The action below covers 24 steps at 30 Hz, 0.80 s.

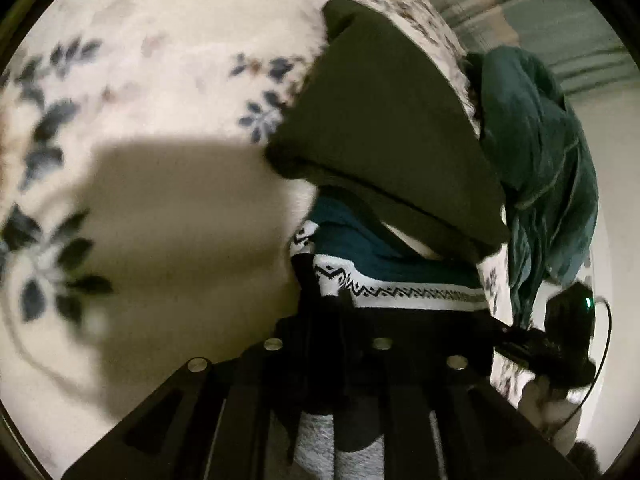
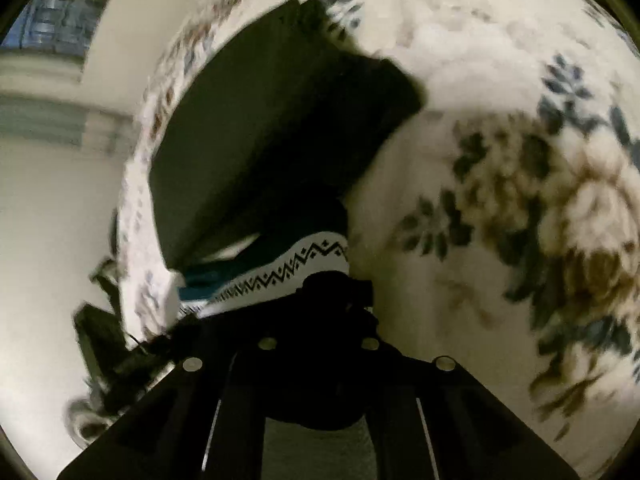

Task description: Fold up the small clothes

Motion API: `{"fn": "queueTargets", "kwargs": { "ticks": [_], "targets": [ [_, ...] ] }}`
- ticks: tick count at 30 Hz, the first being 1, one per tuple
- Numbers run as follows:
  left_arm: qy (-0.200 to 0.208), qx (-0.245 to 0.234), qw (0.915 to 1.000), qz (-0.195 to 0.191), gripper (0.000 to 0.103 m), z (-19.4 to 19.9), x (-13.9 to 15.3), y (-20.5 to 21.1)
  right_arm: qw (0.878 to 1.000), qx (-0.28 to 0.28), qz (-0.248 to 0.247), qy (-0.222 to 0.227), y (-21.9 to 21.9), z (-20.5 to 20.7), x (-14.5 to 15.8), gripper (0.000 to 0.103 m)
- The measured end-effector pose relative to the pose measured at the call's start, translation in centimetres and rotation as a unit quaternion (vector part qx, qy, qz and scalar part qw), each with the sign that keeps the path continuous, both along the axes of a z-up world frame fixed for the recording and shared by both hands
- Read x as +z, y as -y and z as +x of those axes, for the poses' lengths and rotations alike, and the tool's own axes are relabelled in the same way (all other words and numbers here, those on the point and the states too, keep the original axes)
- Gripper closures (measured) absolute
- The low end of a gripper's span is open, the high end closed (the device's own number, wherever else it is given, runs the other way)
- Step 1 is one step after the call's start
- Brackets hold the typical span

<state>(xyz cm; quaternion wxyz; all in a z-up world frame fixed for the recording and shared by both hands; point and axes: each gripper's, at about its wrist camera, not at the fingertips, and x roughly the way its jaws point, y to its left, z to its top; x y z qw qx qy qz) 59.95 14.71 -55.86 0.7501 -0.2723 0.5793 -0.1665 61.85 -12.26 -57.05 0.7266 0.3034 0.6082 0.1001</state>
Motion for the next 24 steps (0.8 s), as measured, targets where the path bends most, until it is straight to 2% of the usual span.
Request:
{"fn": "queueTargets", "kwargs": {
  "ticks": [1,2,3,4,5,6,10,12,14,15,18,19,22,24],
  "targets": [
    [0.002,-0.003,1.0000,0.000,0.080,-0.5,0.9,-0.2,1.000,0.019,-0.006,-0.014,-0.4,0.3,0.0,0.091],
    [0.007,-0.004,1.0000,-0.006,0.078,-0.8,1.6,-0.5,0.999,0.027,-0.009,-0.025,-0.5,0.5,0.1,0.088],
    [0.020,0.001,0.9997,-0.014,0.073,-2.0,2.8,-0.9,0.999,0.033,-0.004,-0.029,-0.4,0.4,0.4,0.077],
    [0.033,0.008,0.9993,-0.016,0.045,-3.9,4.2,-1.3,0.999,0.040,0.009,-0.022,0.0,-0.1,1.1,0.064],
    [0.042,0.013,0.9990,-0.013,0.006,-5.8,5.1,-1.5,0.999,0.043,0.021,-0.015,0.6,-0.9,1.7,0.036],
    [0.051,0.023,0.9984,-0.012,0.000,-8.1,6.1,-1.8,0.998,0.046,0.035,-0.010,1.2,-1.7,2.3,0.014],
    [0.033,0.078,0.9961,-0.022,0.000,-17.3,6.8,-1.9,0.994,0.071,0.082,-0.028,3.8,-5.0,2.7,0.011],
    [0.003,0.128,0.9914,-0.027,0.000,-22.5,5.6,-1.1,0.991,0.092,0.085,-0.050,4.6,-5.7,1.8,0.000],
    [-0.017,0.165,0.9850,-0.047,0.000,-25.2,3.8,-0.1,0.988,0.113,0.079,-0.068,5.0,-6.2,1.0,0.000],
    [-0.034,0.188,0.9788,-0.075,0.000,-26.5,2.1,0.7,0.986,0.122,0.086,-0.078,4.8,-6.1,0.3,0.000],
    [-0.057,0.221,0.9649,-0.130,0.000,-26.4,-1.8,2.9,0.978,0.147,0.119,-0.087,3.5,-4.6,-2.0,0.000],
    [-0.053,0.228,0.9600,-0.154,0.000,-25.9,-3.1,3.6,0.975,0.152,0.134,-0.090,2.8,-3.8,-2.9,0.000],
    [-0.044,0.256,0.9483,-0.182,0.000,-23.8,-5.1,4.7,0.962,0.165,0.190,-0.104,0.0,-1.7,-5.7,0.000],
    [-0.033,0.281,0.9426,-0.178,0.000,-22.8,-5.3,4.8,0.956,0.185,0.203,-0.105,-2.2,-0.9,-7.0,0.000]
  ]
}}
